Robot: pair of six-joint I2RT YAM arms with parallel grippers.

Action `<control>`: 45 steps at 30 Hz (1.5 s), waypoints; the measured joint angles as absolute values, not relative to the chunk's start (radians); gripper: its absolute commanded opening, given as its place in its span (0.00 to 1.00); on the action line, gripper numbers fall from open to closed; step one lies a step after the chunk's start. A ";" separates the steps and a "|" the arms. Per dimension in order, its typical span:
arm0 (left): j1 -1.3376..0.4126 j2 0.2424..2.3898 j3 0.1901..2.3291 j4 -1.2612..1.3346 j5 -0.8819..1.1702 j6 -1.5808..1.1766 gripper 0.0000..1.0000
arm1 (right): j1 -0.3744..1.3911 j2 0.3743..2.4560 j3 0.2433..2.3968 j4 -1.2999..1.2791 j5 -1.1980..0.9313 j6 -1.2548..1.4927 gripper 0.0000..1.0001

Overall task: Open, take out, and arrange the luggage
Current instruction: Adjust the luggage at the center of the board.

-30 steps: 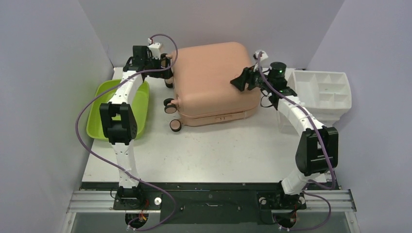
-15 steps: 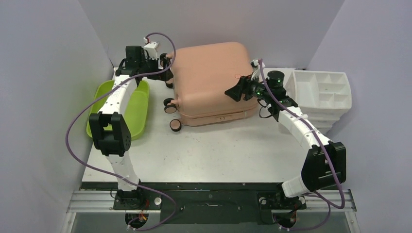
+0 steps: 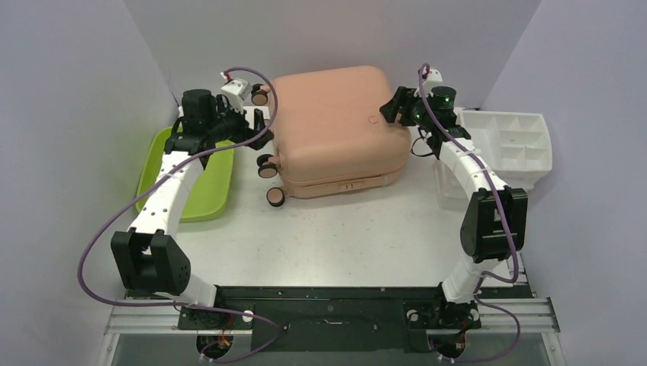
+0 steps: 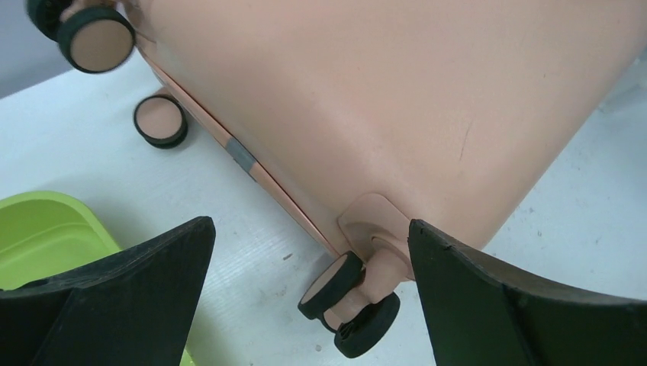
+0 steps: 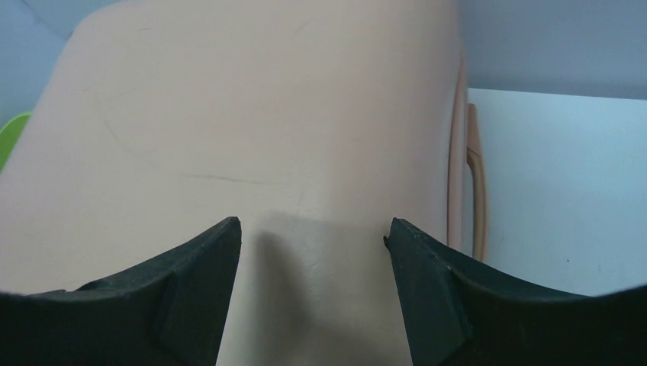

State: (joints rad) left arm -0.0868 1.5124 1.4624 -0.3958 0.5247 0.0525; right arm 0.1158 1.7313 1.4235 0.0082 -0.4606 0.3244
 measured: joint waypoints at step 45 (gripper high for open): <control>-0.109 1.441 1.387 -0.597 0.574 0.500 0.88 | 0.212 1.387 1.135 -0.225 -0.766 0.217 0.65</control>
